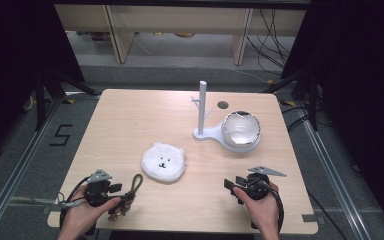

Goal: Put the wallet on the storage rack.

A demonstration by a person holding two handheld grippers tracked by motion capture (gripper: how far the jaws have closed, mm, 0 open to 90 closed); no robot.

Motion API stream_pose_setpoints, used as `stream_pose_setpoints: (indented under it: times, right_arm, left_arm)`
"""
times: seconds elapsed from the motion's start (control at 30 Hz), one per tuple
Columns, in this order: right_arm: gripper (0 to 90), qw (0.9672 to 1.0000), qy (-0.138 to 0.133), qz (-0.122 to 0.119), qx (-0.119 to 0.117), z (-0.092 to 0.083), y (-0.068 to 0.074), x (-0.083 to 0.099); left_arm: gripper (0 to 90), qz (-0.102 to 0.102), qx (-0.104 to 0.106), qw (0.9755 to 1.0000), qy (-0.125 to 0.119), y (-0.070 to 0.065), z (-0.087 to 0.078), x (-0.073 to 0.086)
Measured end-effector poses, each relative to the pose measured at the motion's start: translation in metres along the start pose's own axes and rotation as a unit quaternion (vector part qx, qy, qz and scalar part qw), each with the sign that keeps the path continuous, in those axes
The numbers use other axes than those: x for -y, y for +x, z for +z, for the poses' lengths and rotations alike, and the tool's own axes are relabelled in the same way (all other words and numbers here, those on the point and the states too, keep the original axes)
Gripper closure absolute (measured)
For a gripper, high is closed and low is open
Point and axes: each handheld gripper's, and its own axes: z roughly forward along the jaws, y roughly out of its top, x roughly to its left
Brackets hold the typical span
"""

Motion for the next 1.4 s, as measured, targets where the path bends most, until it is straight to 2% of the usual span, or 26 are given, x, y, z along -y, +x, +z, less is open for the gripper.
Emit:
stream_pose_setpoints:
  times: [0.07,0.1,0.17,0.23,0.27,0.33,0.43,0.47,0.57,0.63,0.7,0.73,0.77,0.8,0.83,0.9,0.93,1.0,1.1,1.13,1.2,1.4]
  right_arm:
    - [46.4,1.0,-0.001,0.001,0.006,0.002,-0.001,0.0]
    - [46.2,0.9999,0.007,0.004,0.007,0.002,-0.004,-0.001]
    - [46.2,1.0,0.004,0.007,-0.001,0.002,-0.005,-0.001]
    - [46.1,1.0,0.002,0.004,0.006,0.002,-0.004,-0.001]
    - [46.1,1.0,0.002,0.004,0.006,0.002,-0.004,-0.001]
    - [46.0,1.0,0.006,0.002,0.005,0.001,-0.003,-0.001]
    - [45.9,0.9999,0.009,0.001,0.01,0.003,-0.002,-0.001]
    - [45.9,0.9999,0.012,-0.002,0.009,0.002,-0.002,-0.002]
    - [45.7,0.9999,0.013,-0.001,0.006,0.002,0.001,-0.002]
    - [45.7,0.9998,0.019,-0.004,0.011,0.002,0.002,-0.002]
    - [45.6,0.9998,0.019,-0.009,-0.003,0.003,0.003,-0.002]
    - [45.5,0.9997,0.023,-0.008,0.001,0.004,0.005,-0.002]
    - [45.5,0.9997,0.023,-0.008,0.001,0.004,0.005,-0.002]
    - [45.3,0.9996,0.025,-0.01,-0.006,0.005,0.005,-0.003]
    - [45.3,0.9995,0.03,-0.009,0.001,0.005,0.006,-0.003]
    - [45.2,0.9994,0.033,-0.01,-0.006,0.006,0.007,-0.003]
    - [45.1,0.9993,0.035,-0.007,-0.006,0.007,0.007,-0.003]
    - [44.8,0.9993,0.035,-0.011,-0.01,0.01,0.009,-0.002]
    - [44.7,0.9991,0.037,-0.012,-0.016,0.01,0.009,-0.002]
    - [44.7,0.9991,0.039,-0.011,-0.009,0.01,0.01,-0.001]
    - [44.4,0.999,0.04,-0.014,-0.014,0.01,0.009,-0.002]
    - [43.7,0.9988,0.045,-0.01,-0.016,0.01,0.009,-0.001]
  left_arm:
    - [35.3,-0.002,0.006,1.0,-0.002,0.002,0.0,-0.003]
    - [35.3,-0.014,0.015,0.9998,-0.007,0.004,0.002,-0.011]
    - [35.4,-0.015,0.014,0.9998,-0.004,0.005,0.003,-0.015]
    - [35.4,-0.005,0.018,0.9998,0.0,0.009,0.007,-0.028]
    - [35.4,-0.005,0.018,0.9998,0.0,0.009,0.007,-0.028]
    - [35.6,-0.013,0.027,0.9996,0.004,0.012,0.012,-0.038]
    - [35.8,-0.009,0.029,0.9995,0.012,0.013,0.017,-0.045]
    - [35.7,-0.003,0.029,0.9994,0.02,0.014,0.024,-0.053]
    - [35.8,0.002,0.029,0.9992,0.027,0.015,0.031,-0.06]
    - [35.8,0.008,0.032,0.9986,0.041,0.017,0.039,-0.069]
    - [35.8,0.008,0.038,0.998,0.05,0.021,0.052,-0.081]
    - [36.2,0.009,0.032,0.9979,0.056,0.025,0.06,-0.087]
    - [36.2,0.009,0.032,0.9979,0.056,0.025,0.06,-0.087]
    - [36.3,0.008,0.027,0.9976,0.063,0.03,0.071,-0.094]
    - [36.2,0.015,0.021,0.9973,0.069,0.032,0.078,-0.097]
    - [35.5,0.013,0.022,0.9973,0.069,0.034,0.083,-0.099]
    - [35.5,0.018,0.014,0.9964,0.082,0.036,0.088,-0.102]
    - [34.0,0.03,-0.008,0.9958,0.086,0.036,0.096,-0.106]
    - [34.1,0.033,-0.009,0.9961,0.082,0.035,0.099,-0.108]
    - [34.1,0.031,-0.009,0.9963,0.08,0.034,0.1,-0.109]
    - [33.9,0.038,-0.014,0.9951,0.09,0.032,0.105,-0.113]
    - [33.2,0.034,-0.014,0.9931,0.111,0.032,0.119,-0.118]
